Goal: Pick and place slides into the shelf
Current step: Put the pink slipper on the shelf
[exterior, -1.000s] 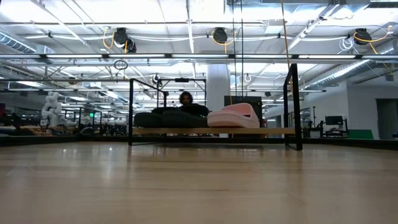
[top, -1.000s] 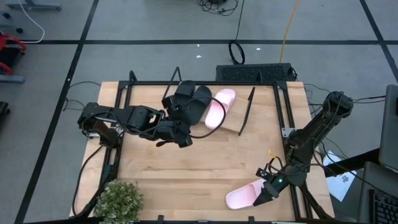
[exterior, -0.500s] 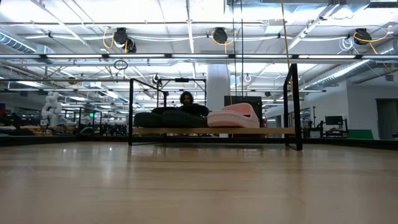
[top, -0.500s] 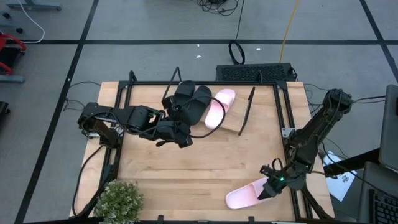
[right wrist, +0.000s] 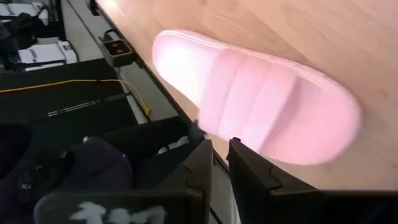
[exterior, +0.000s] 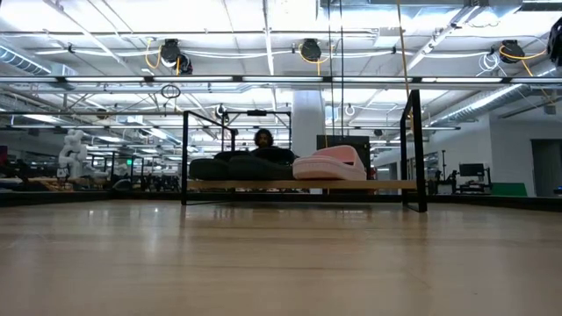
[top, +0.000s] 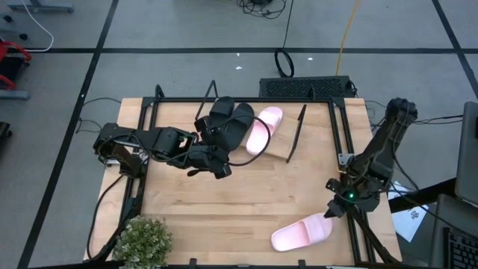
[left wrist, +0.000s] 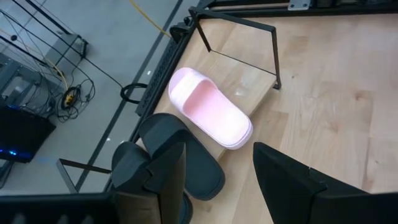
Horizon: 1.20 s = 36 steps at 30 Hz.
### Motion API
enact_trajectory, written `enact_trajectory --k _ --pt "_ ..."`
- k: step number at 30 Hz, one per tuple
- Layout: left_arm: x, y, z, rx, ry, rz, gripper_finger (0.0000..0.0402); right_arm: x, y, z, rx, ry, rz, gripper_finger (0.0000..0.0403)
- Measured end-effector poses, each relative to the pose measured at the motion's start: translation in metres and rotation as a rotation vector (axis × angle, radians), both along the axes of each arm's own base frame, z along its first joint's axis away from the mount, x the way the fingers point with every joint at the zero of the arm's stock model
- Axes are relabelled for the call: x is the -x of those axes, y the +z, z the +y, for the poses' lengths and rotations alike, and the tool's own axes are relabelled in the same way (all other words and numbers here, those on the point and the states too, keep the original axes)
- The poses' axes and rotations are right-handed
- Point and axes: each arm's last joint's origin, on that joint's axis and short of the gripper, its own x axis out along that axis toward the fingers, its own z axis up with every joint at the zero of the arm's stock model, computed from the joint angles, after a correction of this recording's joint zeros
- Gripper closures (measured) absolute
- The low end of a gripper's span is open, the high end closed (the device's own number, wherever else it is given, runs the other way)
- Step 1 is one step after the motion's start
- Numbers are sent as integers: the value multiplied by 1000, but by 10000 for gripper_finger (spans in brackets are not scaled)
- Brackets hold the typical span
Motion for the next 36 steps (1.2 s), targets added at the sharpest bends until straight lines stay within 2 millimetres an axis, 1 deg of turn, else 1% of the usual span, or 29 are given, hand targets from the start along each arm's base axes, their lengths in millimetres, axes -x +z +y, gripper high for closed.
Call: enact_trajectory --k 2,6,8,18,22,30,33,36 --pt "0 0 0 -2 2 -1 213 4 0 -1 -8 16 21 358" --pt "0 0 0 -3 2 -1 213 10 -2 2 -22 70 90 358" --pt "0 0 0 -3 3 -1 213 11 -4 3 -12 78 97 358" --pt "0 0 2 -6 14 -5 213 8 -11 9 44 57 106 353" --pt "0 0 2 1 20 -11 213 7 -11 11 44 58 107 326" --pt "0 0 2 3 22 -12 213 4 -11 17 1 50 100 248" --pt "0 0 2 6 26 -15 213 1 -11 23 -16 62 81 234" --pt "0 0 2 7 27 -16 213 -1 -14 28 -9 67 79 230"
